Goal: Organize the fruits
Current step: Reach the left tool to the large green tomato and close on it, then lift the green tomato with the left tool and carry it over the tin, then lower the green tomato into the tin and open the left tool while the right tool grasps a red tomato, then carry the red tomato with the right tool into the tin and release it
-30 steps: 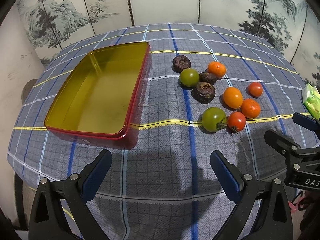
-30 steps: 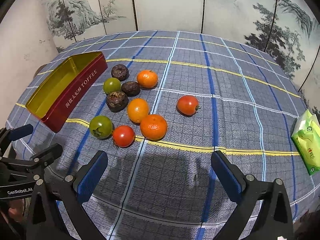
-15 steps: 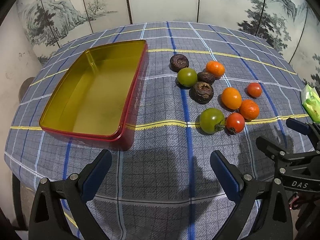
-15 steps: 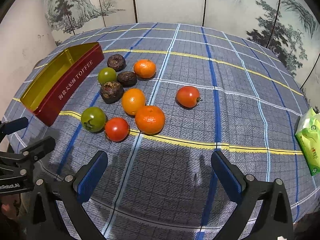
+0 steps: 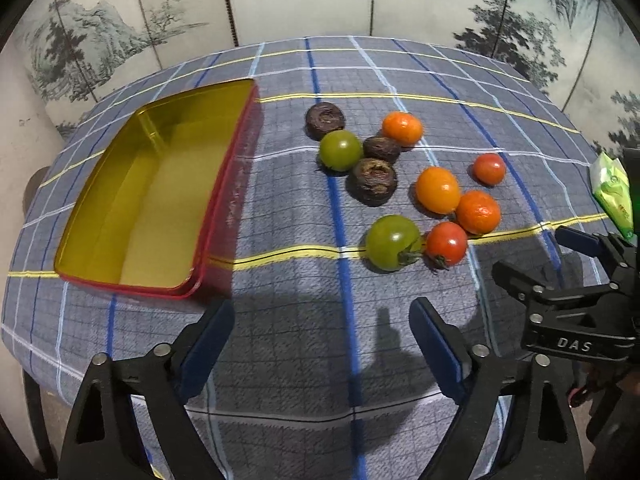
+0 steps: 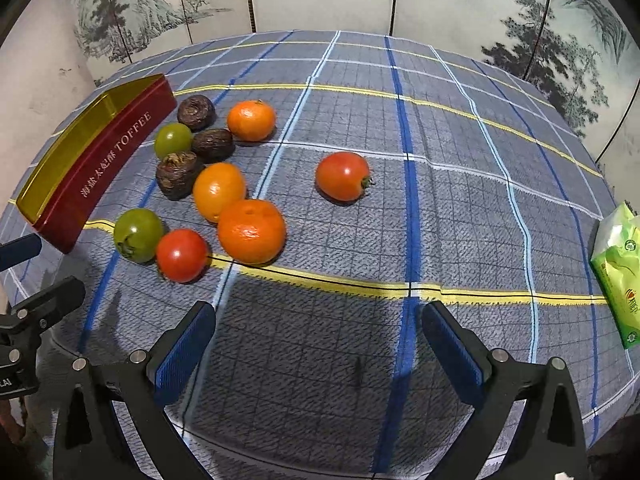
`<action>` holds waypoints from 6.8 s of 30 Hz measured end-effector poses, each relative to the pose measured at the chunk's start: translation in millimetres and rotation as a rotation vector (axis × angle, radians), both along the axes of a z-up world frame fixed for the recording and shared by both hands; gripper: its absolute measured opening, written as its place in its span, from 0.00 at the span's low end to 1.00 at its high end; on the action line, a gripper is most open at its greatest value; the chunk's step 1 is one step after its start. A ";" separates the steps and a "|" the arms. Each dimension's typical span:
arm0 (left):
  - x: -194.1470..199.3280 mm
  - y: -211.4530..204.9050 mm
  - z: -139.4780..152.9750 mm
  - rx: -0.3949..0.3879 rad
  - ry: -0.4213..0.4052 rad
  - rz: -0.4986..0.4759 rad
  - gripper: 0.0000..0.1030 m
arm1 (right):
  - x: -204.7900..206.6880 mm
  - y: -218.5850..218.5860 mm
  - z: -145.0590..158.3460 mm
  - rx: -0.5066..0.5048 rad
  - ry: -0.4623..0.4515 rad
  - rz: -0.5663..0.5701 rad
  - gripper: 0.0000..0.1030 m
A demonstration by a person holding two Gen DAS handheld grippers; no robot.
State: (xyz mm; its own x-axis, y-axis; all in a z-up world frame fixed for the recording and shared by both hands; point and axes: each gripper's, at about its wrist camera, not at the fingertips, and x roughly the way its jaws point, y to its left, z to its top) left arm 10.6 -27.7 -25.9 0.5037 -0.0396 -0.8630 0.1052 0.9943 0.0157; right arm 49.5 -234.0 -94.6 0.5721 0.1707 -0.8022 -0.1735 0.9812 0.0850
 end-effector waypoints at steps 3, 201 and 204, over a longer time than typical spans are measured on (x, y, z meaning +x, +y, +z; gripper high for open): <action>3.5 -4.4 -1.3 -0.002 0.003 -0.017 0.82 | 2.2 -1.4 -2.5 -0.005 0.012 -0.003 1.00; -18.6 251.2 39.0 0.009 -0.118 0.497 0.67 | 18.7 234.4 63.8 -0.057 -0.130 0.527 0.29; -22.1 258.2 34.2 0.009 -0.108 0.514 0.67 | 27.6 247.5 58.9 -0.081 -0.121 0.536 0.29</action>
State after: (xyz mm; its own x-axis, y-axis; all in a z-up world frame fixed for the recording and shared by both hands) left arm -11.5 230.5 8.3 0.5427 0.2433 -0.8039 -0.3986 0.9171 0.0085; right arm 77.1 13.6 -35.7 0.5110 0.4039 -0.7587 -0.6543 0.7552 -0.0386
